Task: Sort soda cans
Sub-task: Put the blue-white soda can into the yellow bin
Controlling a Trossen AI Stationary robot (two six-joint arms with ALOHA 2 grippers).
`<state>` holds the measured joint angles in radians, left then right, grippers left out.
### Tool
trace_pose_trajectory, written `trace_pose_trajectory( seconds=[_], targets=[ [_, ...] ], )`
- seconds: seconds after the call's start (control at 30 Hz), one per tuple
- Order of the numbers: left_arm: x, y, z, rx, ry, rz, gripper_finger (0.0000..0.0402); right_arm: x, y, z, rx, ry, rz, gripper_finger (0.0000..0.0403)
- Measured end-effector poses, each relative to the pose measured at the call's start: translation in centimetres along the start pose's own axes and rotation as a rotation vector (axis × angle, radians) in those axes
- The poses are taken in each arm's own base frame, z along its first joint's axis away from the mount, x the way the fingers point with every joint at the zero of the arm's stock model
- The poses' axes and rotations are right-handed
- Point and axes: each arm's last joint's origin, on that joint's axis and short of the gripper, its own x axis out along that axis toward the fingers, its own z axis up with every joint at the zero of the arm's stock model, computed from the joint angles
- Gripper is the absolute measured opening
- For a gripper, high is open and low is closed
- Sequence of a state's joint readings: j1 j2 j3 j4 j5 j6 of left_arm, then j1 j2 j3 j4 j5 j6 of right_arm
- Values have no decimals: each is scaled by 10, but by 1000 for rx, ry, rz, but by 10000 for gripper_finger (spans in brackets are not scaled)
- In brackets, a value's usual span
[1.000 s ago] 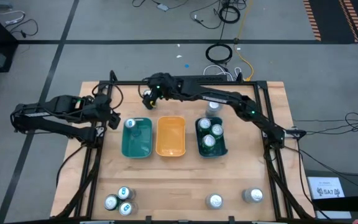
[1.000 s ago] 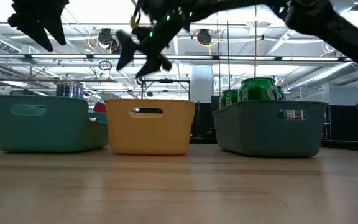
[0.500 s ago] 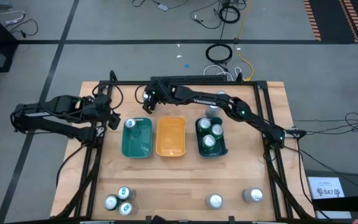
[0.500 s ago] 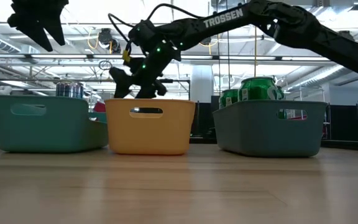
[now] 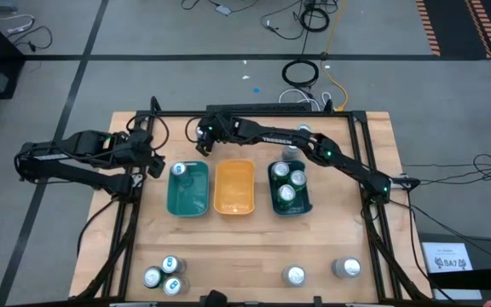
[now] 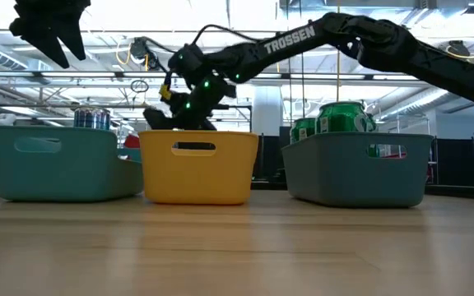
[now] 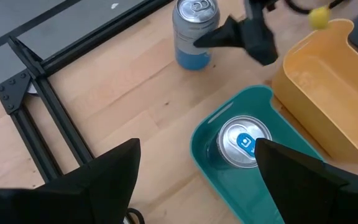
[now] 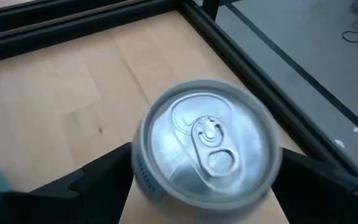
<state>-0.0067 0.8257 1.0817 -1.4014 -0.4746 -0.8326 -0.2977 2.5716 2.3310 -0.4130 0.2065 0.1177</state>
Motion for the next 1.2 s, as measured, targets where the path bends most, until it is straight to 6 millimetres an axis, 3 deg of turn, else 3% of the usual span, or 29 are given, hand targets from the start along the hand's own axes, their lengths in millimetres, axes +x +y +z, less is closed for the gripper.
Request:
trace_pose_trajectory(
  seconds=[0.23,0.47,0.63,0.8,1.0,1.1,1.2],
  targets=[
    [0,0,0,0,3,-1,327,5,-1,-4,28,-6,-33,332],
    [0,0,0,0,3,-1,327,6,-3,-4,50,-3,-19,273],
    [0,0,0,0,2,-2,327,-12,2,2,90,62,-3,273],
    [0,0,0,-1,0,-4,327,-60,17,17,58,135,-59,273],
    [0,-1,0,-3,-3,-6,327,-159,38,55,71,65,-98,273],
    [0,-1,0,-4,-3,-6,327,-194,50,47,70,149,-154,273],
    [0,-1,0,-4,-4,-6,327,-208,67,28,36,212,-237,273]
  ],
)
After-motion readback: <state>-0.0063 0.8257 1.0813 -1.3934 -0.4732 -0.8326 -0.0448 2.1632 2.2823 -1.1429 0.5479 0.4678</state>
